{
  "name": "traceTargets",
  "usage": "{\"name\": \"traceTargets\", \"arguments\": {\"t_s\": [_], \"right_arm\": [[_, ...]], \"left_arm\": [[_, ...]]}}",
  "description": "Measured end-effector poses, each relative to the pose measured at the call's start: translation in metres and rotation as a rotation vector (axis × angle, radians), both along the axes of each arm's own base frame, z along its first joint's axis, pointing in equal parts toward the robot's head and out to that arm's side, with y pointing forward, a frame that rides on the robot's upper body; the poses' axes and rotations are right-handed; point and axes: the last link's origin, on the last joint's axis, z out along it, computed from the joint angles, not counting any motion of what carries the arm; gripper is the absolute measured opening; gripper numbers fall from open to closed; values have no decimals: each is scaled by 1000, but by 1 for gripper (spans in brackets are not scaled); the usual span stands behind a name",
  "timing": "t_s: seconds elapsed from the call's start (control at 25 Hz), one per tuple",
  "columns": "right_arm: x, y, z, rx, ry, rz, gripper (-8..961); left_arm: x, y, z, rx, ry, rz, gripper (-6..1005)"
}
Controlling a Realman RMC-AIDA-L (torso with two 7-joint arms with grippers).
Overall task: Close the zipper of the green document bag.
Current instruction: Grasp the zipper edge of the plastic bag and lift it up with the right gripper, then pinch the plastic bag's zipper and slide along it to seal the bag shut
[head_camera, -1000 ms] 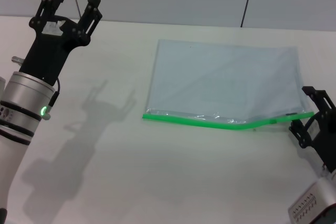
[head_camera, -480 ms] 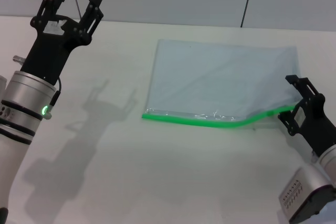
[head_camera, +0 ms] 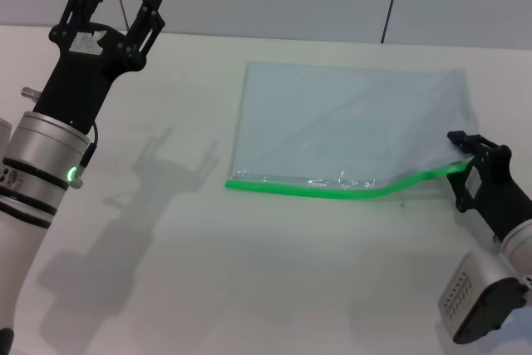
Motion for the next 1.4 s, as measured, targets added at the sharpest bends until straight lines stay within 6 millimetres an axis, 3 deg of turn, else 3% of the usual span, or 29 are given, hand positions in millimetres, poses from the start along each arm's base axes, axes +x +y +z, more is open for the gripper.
{"name": "traceTargets", "arguments": {"t_s": [0.16,0.56,0.92,1.2,1.4], "right_arm": [[-2,1,-2,-4,1,0,229],[-10,0,-8,-20,29,6,101],[-12,0,-9,-27,13,24,51],[-22,5,-10,-32,25,51,48],[-42,10,-16,-44,73,88,46]], "left_arm": [[0,0,0,0,0,0,770],[1,0,-1,-5,4,-3,769],[4,7,-10,-59,45,1,768],[18,14,-32,-113,254,-55,768],[26,18,-53,-169,390,-78,767]]}}
